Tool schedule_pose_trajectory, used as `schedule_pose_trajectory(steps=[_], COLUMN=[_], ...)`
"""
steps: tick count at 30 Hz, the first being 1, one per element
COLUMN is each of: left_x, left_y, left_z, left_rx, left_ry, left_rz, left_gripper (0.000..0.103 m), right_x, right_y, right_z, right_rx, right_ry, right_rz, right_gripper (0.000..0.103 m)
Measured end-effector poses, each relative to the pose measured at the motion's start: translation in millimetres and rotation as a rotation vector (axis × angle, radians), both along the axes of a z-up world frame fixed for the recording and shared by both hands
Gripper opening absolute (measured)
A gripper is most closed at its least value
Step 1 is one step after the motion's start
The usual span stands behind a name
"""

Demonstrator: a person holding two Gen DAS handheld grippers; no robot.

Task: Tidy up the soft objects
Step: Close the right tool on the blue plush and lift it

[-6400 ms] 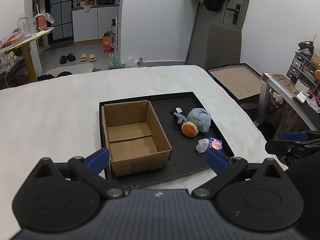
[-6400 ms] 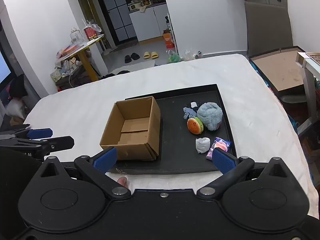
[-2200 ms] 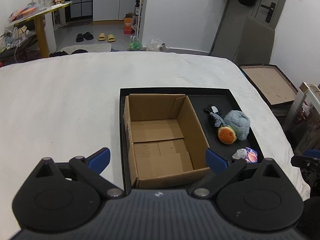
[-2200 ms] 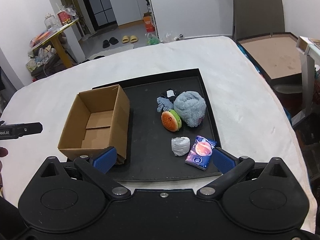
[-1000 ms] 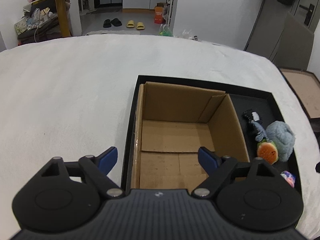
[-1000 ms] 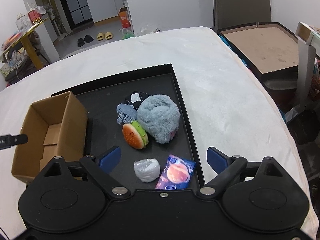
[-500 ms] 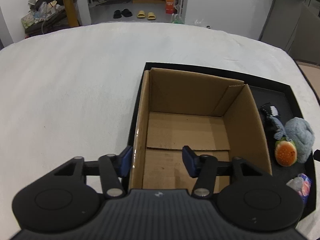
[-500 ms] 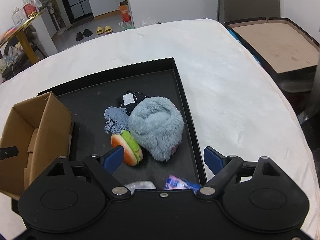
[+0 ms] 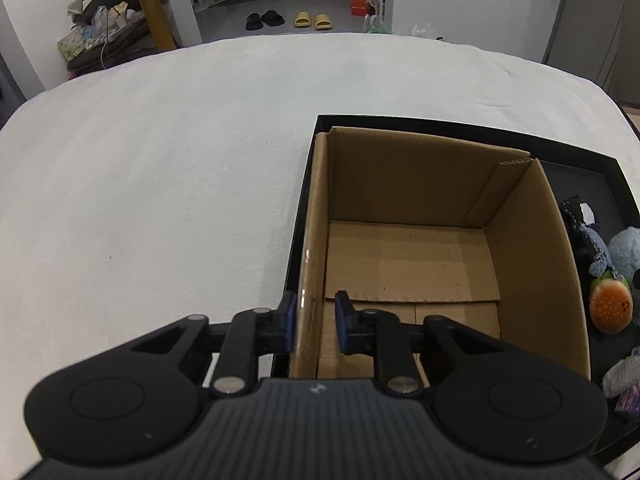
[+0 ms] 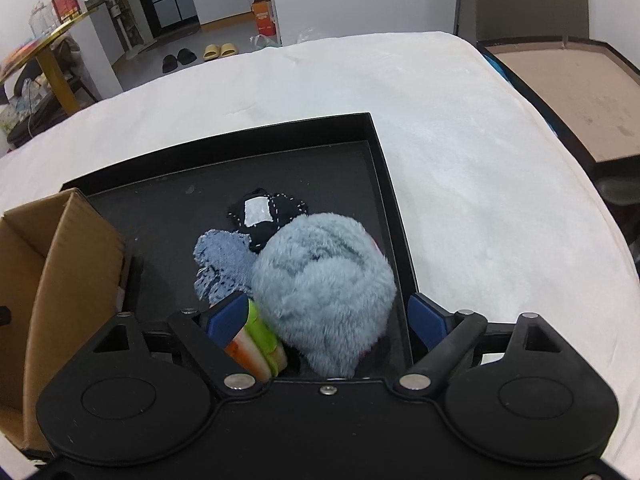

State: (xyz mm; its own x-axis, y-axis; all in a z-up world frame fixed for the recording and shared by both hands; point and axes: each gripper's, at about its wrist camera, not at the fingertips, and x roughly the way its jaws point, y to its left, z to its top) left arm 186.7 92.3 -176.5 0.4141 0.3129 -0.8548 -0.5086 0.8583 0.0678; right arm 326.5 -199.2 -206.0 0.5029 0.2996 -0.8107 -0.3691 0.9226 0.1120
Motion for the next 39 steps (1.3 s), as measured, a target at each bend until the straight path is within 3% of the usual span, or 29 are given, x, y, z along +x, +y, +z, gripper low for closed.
schedule_pose_trajectory(steps=[7, 8, 9, 14, 21, 39], left_x=[3.4, 2.8, 1.1, -3.3, -7.6, -24.8], left_y=[5.3, 6.5, 8.4, 15.9, 14.9, 17.4], left_z=[0.6, -0.6, -2.3, -1.7, 1.8, 17.8], left_rx=[-0.047, -0.052, -0.059, -0.103, -0.14, -0.15], left_ry=[-0.027, -0.031, -0.037, -0.061, -0.073, -0.139], left_rz=[-0.023, -0.026, -0.028, -0.033, -0.061, -0.09], left_gripper=[0.009, 0.009, 0.009, 0.01, 0.012, 0.011], right_x=[0.5, 0.0, -0.6, -3.2, -16.3, -42.0], right_y=[6.1, 8.0, 9.7, 19.6, 26.0, 49.1], right_z=[-4.0, -4.2, -4.6, 5.1, 27.8, 77.8], right_rx=[-0.031, -0.04, -0.045, -0.081, -0.078, -0.002], right_ry=[-0.002, -0.007, -0.006, -0.012, -0.048, -0.13], right_rz=[0.014, 0.015, 0.022, -0.002, -0.006, 0.07], right_gripper=[0.084, 0.073, 0.069, 0.055, 0.054, 0.054])
